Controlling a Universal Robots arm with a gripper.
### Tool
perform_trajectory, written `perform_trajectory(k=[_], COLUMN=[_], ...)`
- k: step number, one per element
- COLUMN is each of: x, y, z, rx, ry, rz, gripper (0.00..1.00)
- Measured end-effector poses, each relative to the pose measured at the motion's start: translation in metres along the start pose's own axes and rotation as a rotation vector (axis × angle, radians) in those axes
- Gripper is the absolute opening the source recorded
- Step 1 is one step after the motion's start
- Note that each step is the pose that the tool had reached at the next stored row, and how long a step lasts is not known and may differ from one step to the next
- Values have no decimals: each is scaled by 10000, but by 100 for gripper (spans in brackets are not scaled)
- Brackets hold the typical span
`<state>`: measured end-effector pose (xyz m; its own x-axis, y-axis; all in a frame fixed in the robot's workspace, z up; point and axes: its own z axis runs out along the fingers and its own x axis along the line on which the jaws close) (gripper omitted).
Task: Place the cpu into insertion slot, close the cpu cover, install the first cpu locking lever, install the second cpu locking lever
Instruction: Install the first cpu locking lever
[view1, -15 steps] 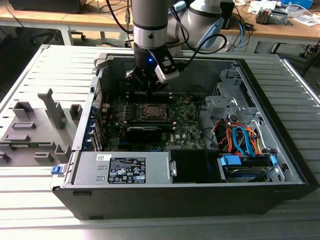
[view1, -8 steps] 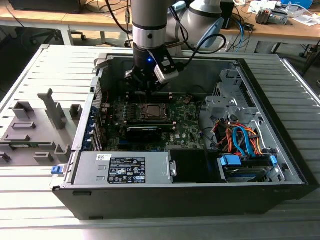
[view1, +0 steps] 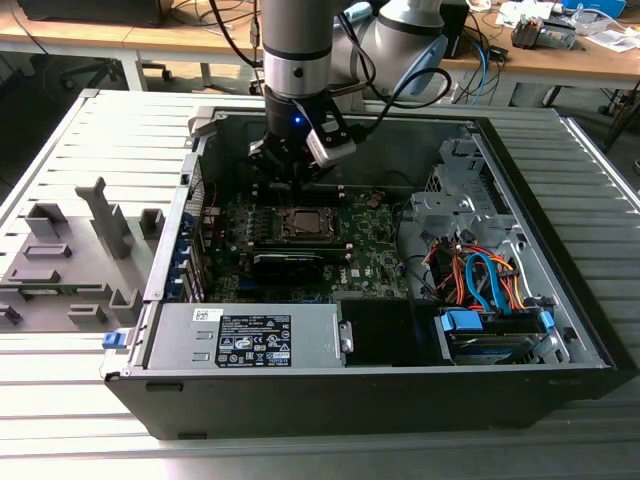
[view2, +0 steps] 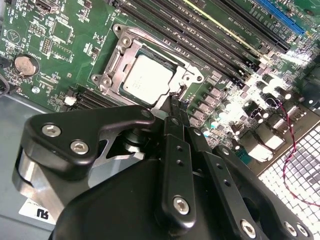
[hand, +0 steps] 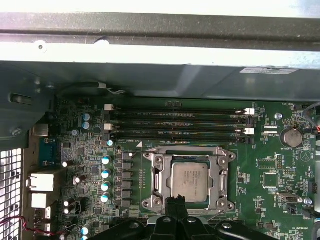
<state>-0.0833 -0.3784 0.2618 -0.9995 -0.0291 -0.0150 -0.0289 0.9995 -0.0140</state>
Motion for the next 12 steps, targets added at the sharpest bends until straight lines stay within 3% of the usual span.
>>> perform_trajectory(k=[12], x=[39], y=[1], z=[0], rx=[-1], ry=[0], rz=[0], gripper=[11])
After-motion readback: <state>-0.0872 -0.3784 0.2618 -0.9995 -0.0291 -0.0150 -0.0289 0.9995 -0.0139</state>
